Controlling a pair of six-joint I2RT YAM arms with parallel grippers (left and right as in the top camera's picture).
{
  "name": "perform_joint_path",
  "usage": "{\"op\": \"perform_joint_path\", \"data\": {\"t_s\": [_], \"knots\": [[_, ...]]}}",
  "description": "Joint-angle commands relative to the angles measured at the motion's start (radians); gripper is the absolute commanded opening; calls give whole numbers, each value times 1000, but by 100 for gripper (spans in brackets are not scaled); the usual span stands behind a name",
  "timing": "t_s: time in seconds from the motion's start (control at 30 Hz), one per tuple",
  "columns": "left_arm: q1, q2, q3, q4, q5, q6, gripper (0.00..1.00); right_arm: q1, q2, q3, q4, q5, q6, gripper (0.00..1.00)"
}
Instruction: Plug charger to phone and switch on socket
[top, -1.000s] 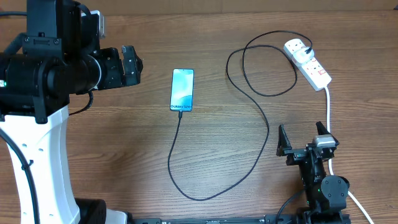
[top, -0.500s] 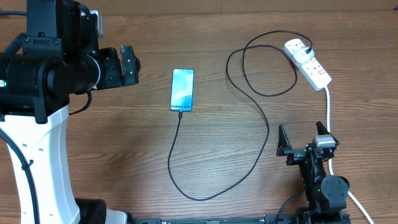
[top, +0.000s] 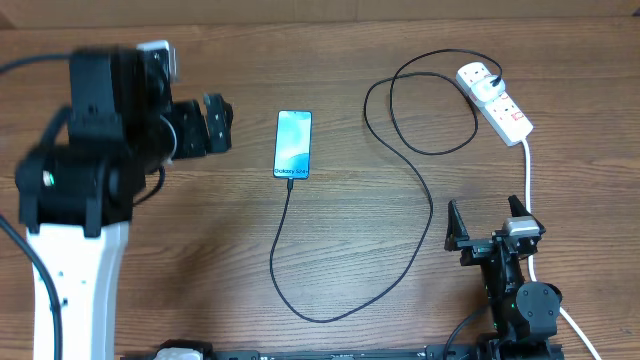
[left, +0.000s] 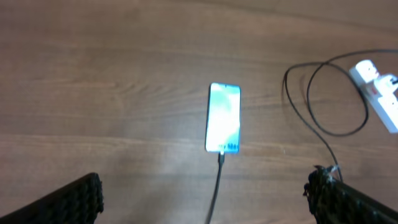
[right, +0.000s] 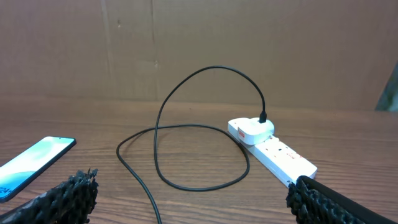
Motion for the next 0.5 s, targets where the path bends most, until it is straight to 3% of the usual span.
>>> {"op": "perform_joint_path", "data": {"t_s": [0.0,0.23,0.47], "knots": [[-6,-117,-151,91,0,31,99,-2,-12,-10,6,6,3,100],[28,-353,-485,351,-2,30,99,-2,-12,-10,6,6,3,100],[41,-630,-782,497,-29,31,100,-2,-12,-10,6,6,3,100]]}}
